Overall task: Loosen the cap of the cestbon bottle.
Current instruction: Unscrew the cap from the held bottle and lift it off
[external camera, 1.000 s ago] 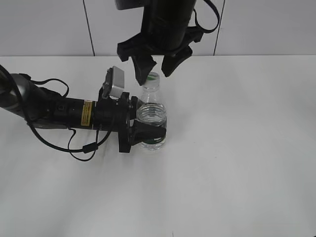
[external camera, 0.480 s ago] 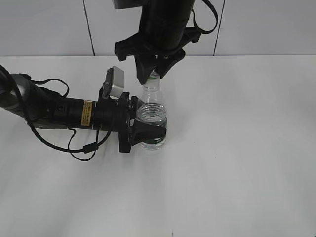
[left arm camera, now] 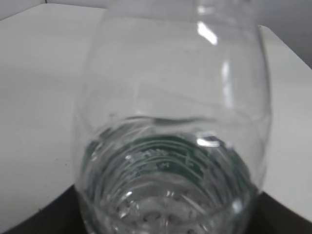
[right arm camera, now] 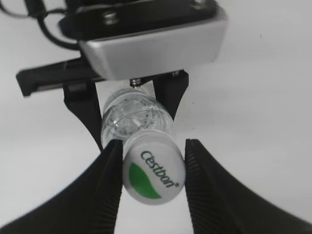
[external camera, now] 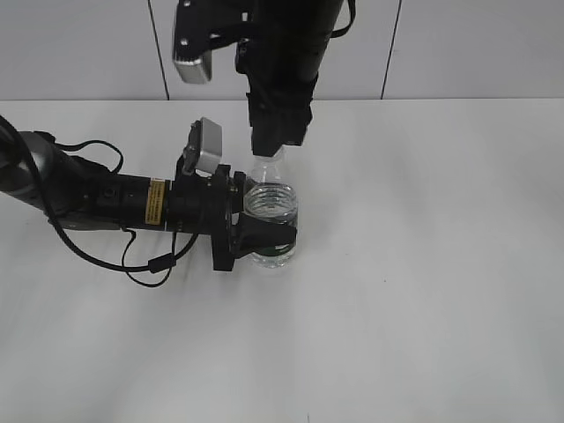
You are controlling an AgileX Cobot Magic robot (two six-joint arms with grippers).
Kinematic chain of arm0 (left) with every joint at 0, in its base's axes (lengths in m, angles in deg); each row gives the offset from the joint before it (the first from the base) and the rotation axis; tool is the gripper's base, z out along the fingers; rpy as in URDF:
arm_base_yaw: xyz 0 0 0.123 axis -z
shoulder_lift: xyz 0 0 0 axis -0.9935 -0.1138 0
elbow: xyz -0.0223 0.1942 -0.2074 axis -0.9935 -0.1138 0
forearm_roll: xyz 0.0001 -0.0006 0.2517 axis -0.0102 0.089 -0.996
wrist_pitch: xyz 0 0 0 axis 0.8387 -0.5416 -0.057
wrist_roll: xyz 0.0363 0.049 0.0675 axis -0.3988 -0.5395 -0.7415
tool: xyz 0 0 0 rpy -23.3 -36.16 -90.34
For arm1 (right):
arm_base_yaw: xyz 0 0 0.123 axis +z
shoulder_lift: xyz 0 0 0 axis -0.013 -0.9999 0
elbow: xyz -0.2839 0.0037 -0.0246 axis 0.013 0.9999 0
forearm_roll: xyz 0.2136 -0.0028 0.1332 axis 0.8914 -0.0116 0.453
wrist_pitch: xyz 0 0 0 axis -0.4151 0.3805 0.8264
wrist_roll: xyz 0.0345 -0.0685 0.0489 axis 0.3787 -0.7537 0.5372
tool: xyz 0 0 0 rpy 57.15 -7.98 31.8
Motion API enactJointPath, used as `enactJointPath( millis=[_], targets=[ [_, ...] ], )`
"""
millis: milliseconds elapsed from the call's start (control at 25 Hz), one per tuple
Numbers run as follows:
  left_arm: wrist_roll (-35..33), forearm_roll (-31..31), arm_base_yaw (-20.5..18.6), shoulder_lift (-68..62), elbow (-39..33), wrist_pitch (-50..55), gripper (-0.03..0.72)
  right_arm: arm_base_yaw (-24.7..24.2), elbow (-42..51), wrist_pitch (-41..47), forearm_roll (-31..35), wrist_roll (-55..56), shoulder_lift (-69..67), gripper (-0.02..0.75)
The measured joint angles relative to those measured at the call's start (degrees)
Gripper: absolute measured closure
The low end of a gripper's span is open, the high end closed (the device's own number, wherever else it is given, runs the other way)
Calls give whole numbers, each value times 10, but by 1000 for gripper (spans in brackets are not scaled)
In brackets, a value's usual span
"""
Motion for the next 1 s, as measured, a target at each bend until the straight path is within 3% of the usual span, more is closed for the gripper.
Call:
enactJointPath(
  millis=[120,240,1000],
  targets=[
    [4,2,0,0,0,1,280,1,-1,1,-6,-178,-3,444],
    [7,4,0,0,0,2,280,1,-1,1,-7,-244,-3,444],
    [3,1,0,0,0,1,280,1,0,2,-5,-218,60,444]
  ],
)
